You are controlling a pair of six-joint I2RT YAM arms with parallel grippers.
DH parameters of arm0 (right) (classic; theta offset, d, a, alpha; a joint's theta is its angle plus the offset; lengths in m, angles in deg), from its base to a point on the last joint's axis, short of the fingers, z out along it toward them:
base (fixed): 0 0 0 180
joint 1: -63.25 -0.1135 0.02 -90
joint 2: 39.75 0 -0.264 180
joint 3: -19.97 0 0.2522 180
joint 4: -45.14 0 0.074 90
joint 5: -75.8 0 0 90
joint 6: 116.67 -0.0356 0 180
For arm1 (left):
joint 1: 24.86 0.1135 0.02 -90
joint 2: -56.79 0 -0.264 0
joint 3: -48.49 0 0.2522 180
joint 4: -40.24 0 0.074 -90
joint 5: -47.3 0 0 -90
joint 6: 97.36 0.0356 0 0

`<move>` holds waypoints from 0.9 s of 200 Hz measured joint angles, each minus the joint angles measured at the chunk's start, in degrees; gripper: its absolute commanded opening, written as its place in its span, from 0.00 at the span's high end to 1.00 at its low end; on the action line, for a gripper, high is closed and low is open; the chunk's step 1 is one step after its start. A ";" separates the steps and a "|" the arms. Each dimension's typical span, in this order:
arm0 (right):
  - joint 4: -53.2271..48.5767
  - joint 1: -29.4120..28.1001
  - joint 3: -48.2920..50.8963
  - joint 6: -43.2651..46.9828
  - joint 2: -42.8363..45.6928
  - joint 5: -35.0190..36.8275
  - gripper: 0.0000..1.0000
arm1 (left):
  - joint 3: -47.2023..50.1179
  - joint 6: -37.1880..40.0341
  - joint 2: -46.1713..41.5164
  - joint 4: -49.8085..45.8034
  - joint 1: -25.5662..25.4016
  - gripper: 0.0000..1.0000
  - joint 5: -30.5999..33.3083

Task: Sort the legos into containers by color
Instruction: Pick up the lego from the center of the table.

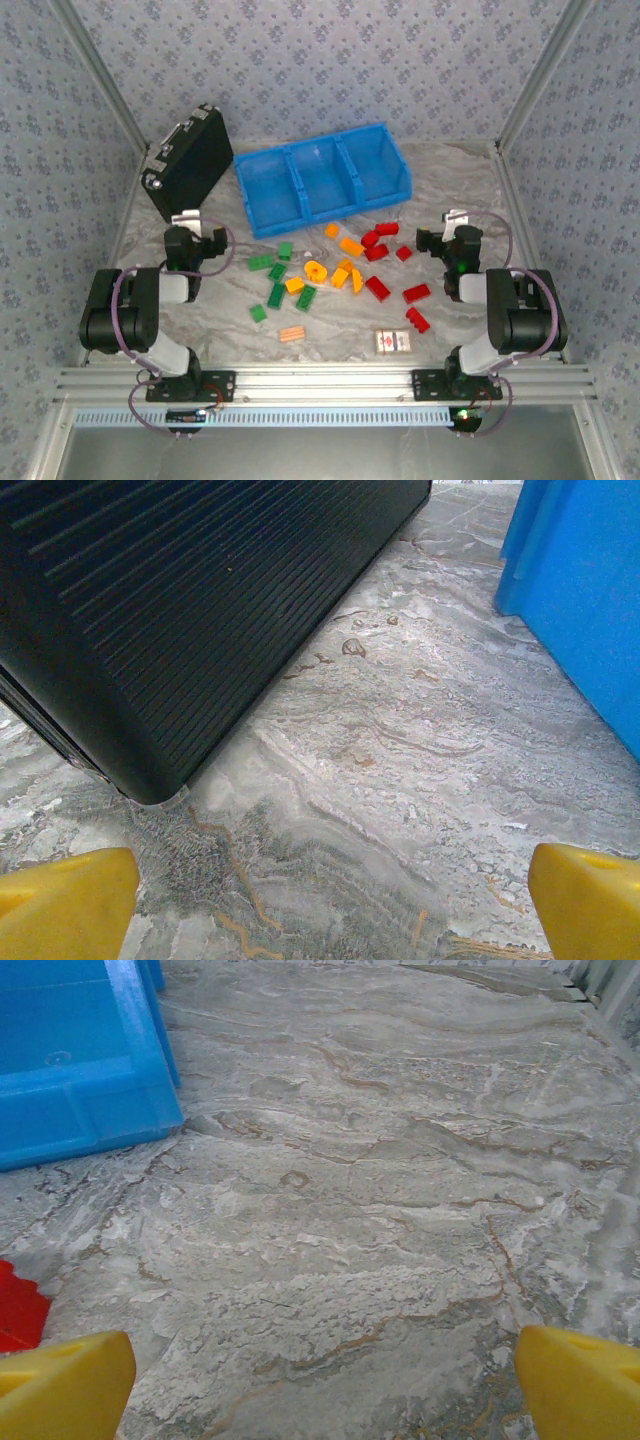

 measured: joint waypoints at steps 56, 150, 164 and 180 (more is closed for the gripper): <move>-13.84 1.53 -6.10 0.63 5.46 -6.10 0.01 | -6.60 -0.09 -3.74 -15.06 -0.92 0.00 2.25; -45.51 -2.49 -22.21 29.53 19.93 -29.64 0.01 | -25.88 6.86 -30.64 -56.04 -11.82 0.00 3.65; -53.20 -4.02 -28.74 35.19 17.66 -30.49 0.01 | -24.94 6.45 -33.62 -60.04 -12.00 0.00 4.39; -60.08 -5.57 -33.18 40.83 15.63 -30.86 0.01 | -23.32 6.21 -37.57 -63.71 -12.20 0.00 5.05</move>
